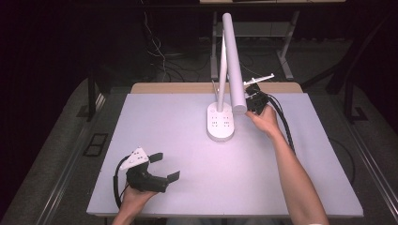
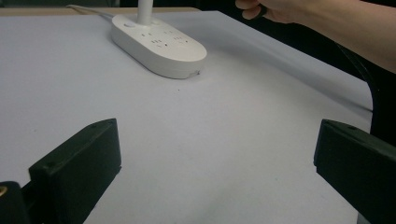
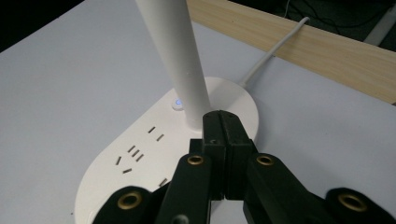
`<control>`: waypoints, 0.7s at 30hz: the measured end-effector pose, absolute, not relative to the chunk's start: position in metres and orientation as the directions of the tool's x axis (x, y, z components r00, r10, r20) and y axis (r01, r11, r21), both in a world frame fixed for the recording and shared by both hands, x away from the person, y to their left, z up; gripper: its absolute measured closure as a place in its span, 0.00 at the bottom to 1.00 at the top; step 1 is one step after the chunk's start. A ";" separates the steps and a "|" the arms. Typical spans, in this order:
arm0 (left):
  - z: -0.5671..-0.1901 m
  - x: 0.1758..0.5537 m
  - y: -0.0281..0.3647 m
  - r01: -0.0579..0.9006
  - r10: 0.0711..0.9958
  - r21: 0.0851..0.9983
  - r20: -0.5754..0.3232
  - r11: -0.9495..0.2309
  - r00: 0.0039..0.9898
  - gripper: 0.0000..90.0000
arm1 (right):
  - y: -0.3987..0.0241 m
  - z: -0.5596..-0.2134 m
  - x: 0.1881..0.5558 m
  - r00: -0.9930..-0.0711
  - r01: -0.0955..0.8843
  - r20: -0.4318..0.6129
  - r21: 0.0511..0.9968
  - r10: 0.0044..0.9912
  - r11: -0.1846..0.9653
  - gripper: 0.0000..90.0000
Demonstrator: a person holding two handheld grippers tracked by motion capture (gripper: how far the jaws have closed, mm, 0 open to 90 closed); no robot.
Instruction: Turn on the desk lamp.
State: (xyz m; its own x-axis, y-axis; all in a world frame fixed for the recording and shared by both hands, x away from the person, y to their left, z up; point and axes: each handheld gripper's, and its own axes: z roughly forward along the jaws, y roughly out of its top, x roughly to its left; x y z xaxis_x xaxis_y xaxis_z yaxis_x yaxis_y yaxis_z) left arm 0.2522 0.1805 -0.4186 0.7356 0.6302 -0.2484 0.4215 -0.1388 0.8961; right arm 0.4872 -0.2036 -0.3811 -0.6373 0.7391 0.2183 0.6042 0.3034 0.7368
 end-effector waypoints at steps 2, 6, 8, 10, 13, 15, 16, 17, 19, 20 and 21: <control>-0.419 0.252 0.180 0.421 0.629 0.896 -0.248 -0.140 0.737 0.00 | -0.206 -0.378 0.483 -0.639 0.606 0.224 0.735 0.736 0.303 1.00; -0.419 0.252 0.179 0.421 0.628 0.896 -0.248 -0.142 0.738 0.00 | -0.211 -0.373 0.473 -0.649 0.595 0.211 0.739 0.731 0.316 1.00; -0.419 0.252 0.179 0.421 0.628 0.896 -0.248 -0.142 0.738 0.00 | -0.216 -0.369 0.464 -0.654 0.588 0.200 0.741 0.729 0.324 0.97; -0.419 0.252 0.179 0.422 0.627 0.896 -0.250 -0.139 0.738 0.00 | -0.217 -0.368 0.461 -0.653 0.589 0.201 0.740 0.730 0.323 0.97; -0.419 0.252 0.178 0.421 0.625 0.896 -0.250 -0.139 0.740 0.00 | -0.222 -0.365 0.452 -0.657 0.583 0.198 0.746 0.728 0.323 0.94; -0.419 0.252 0.178 0.421 0.623 0.896 -0.250 -0.141 0.741 0.00 | -0.225 -0.362 0.445 -0.654 0.585 0.208 0.749 0.728 0.312 0.86; -0.419 0.252 0.178 0.423 0.623 0.895 -0.252 -0.140 0.740 0.00 | -0.226 -0.361 0.442 -0.654 0.580 0.206 0.754 0.728 0.308 0.81; -0.419 0.252 0.177 0.421 0.623 0.896 -0.251 -0.141 0.741 0.00 | -0.228 -0.360 0.439 -0.655 0.581 0.211 0.754 0.726 0.305 0.74; -0.419 0.252 0.177 0.421 0.622 0.896 -0.251 -0.141 0.742 0.00 | -0.231 -0.358 0.429 -0.649 0.593 0.236 0.753 0.723 0.286 0.52; -0.419 0.252 0.176 0.423 0.622 0.895 -0.252 -0.141 0.741 0.00 | -0.231 -0.358 0.429 -0.649 0.593 0.236 0.753 0.723 0.286 0.52; -0.419 0.252 0.176 0.423 0.621 0.895 -0.252 -0.143 0.742 0.00 | -0.232 -0.357 0.426 -0.646 0.592 0.236 0.755 0.726 0.282 0.44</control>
State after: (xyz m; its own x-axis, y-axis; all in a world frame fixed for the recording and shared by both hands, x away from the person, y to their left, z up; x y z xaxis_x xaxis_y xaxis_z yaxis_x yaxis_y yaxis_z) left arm 0.2520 0.1759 -0.4191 0.7425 0.6205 -0.2522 0.4234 -0.1430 0.8946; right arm 0.4260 -0.2321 -0.3571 -0.6459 0.7261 0.2358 0.5923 0.2817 0.7548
